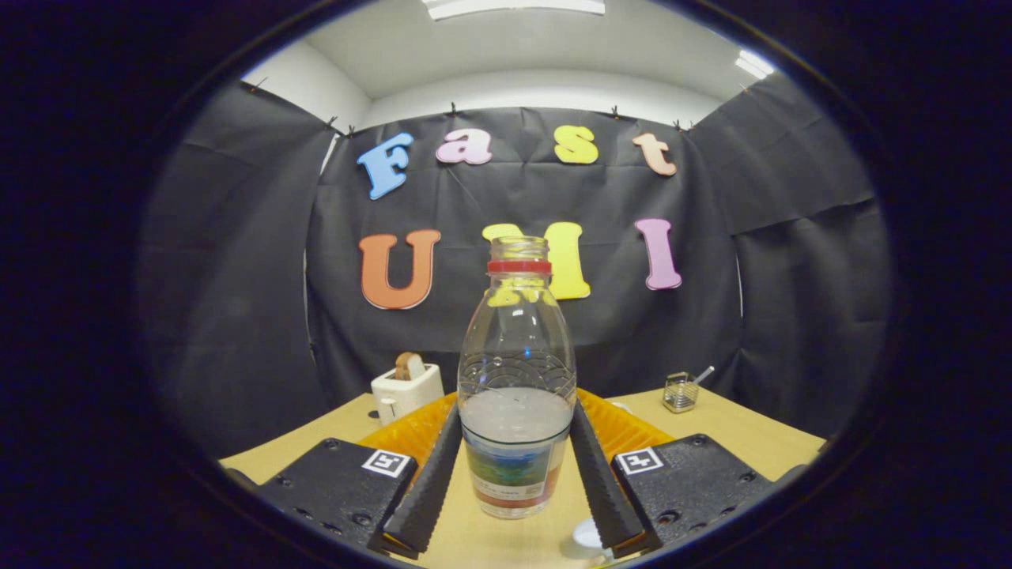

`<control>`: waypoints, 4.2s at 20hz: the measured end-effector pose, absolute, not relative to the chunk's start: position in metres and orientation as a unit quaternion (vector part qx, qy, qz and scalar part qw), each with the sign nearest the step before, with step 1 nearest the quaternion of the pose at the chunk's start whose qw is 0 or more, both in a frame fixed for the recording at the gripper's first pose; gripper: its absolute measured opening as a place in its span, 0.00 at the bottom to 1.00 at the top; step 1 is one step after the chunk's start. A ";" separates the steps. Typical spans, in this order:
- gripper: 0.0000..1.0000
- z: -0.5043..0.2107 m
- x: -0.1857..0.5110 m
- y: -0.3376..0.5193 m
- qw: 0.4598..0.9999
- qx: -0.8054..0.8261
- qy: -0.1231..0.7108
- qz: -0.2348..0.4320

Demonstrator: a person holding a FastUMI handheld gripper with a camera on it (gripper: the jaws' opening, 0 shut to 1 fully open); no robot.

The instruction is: Take the bottle from table, then pour the juice into the cup, finally place the bottle on the coaster

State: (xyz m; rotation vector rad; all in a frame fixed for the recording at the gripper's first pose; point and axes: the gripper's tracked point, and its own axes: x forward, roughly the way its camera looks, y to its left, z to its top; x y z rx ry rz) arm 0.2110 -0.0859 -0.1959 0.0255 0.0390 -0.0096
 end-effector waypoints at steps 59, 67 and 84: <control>1.00 -0.149 0.086 -0.092 0.993 -0.066 0.062 -0.075; 1.00 -0.115 0.048 -0.092 0.996 0.050 0.067 -0.009; 1.00 -0.059 0.004 -0.109 0.999 0.034 0.008 -0.012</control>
